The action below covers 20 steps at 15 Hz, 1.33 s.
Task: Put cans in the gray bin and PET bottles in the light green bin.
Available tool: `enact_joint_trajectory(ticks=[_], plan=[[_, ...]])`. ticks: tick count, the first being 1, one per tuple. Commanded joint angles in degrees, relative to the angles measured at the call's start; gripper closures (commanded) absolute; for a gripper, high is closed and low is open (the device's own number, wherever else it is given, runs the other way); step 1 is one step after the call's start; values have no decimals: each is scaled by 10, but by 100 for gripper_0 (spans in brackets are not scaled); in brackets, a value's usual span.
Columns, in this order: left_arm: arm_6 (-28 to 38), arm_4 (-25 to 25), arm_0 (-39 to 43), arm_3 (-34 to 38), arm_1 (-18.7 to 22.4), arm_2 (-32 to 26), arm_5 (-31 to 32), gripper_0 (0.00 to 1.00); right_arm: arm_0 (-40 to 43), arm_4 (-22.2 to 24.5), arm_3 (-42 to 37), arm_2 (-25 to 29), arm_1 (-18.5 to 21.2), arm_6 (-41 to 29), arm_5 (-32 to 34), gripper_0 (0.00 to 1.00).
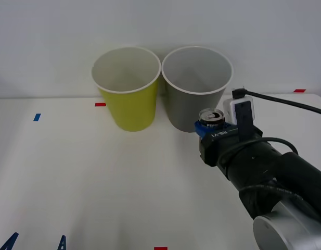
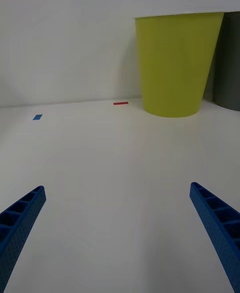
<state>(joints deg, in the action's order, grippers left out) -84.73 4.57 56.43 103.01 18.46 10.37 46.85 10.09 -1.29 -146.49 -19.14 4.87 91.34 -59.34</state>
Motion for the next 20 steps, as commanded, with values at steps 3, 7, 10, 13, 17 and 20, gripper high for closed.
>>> enact_joint_trajectory(ticks=[3,7,10,13,17,20], plan=[[0,0,0,0,0,0,0,0,-137,-176,-16,121,3,13,-110,99],[0,0,0,0,0,0,0,0,-187,-186,-16,140,13,25,-110,99],[0,0,0,0,0,0,0,0,-222,-177,-1,148,12,24,-110,100],[0,0,0,0,0,0,0,0,-276,-173,59,162,1,26,-95,100],[0,0,0,0,0,0,0,0,-332,-173,156,164,16,26,-9,100],[0,0,0,0,0,0,0,0,-353,-171,228,162,22,24,79,100]])
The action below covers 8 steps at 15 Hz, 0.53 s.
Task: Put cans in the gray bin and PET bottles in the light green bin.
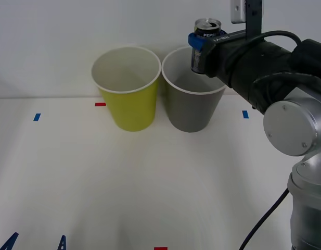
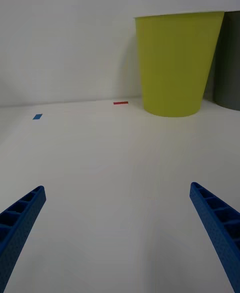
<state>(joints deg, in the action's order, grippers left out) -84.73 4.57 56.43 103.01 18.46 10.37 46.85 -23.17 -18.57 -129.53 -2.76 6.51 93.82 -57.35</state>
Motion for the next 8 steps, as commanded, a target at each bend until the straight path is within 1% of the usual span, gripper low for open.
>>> enact_joint_trajectory(ticks=[1,5,8], plan=[[0,0,0,0,0,0,0,0,-36,5,92,-2,5,-2,86,100],[0,0,0,0,0,0,0,0,-73,16,198,-1,14,-2,165,100],[0,0,0,0,0,0,0,0,-81,23,223,3,29,0,180,100]])
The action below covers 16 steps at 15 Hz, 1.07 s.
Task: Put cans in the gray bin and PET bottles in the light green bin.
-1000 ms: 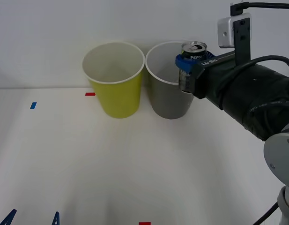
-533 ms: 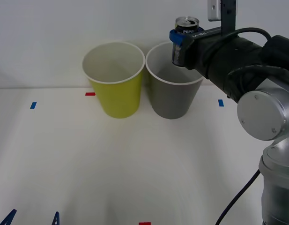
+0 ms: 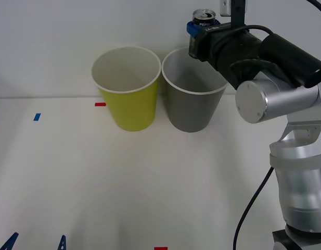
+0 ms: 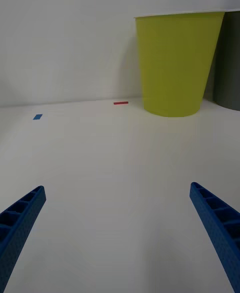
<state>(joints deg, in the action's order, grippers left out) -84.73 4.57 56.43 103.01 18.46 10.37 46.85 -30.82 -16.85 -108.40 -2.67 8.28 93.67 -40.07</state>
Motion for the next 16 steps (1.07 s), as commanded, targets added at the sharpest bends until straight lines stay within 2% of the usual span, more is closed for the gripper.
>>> enact_joint_trajectory(ticks=[1,10,11,13,16], plan=[[0,0,0,0,0,0,0,0,-6,6,14,-1,13,-1,7,100],[0,0,0,0,0,0,0,0,-10,13,33,-4,9,2,18,100],[0,0,0,0,0,0,0,0,-10,14,34,-4,9,4,24,93],[0,0,0,0,0,0,0,0,-10,16,33,-4,9,10,24,41],[0,0,0,0,0,0,0,0,-10,10,33,-12,9,20,38,38]])
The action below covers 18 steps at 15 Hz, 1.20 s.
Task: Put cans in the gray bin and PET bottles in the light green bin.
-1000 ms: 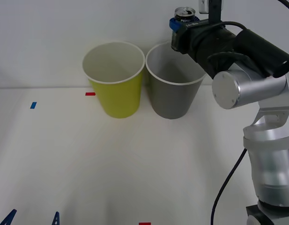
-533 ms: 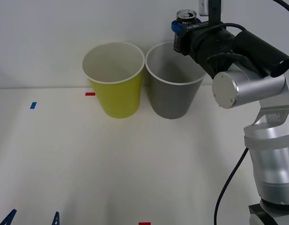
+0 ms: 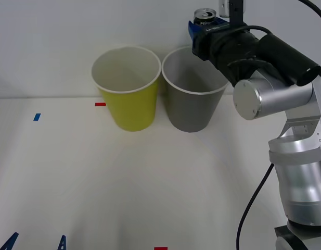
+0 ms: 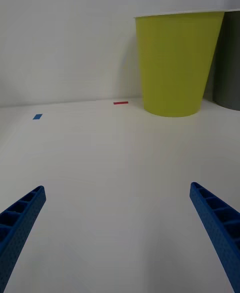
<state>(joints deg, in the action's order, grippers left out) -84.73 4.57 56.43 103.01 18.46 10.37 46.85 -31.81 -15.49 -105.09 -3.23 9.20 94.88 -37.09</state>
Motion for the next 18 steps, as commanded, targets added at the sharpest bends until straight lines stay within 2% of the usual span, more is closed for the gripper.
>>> enact_joint_trajectory(ticks=[1,5,9,11,13,16,18], plan=[[0,0,0,0,0,0,0,0,1,-3,-1,-6,0,11,8,38],[0,0,0,0,0,0,0,0,2,4,-16,-1,-12,22,9,35],[0,0,0,0,0,0,0,0,48,11,-107,3,-8,24,9,35],[0,0,0,0,0,0,0,0,71,5,-142,3,-5,21,9,6],[0,0,0,0,0,0,0,0,117,3,-182,-6,4,22,11,3],[0,0,0,0,0,0,0,0,254,3,-270,-29,30,20,40,3],[0,0,0,0,0,0,0,0,344,1,-301,-43,43,22,82,3]])
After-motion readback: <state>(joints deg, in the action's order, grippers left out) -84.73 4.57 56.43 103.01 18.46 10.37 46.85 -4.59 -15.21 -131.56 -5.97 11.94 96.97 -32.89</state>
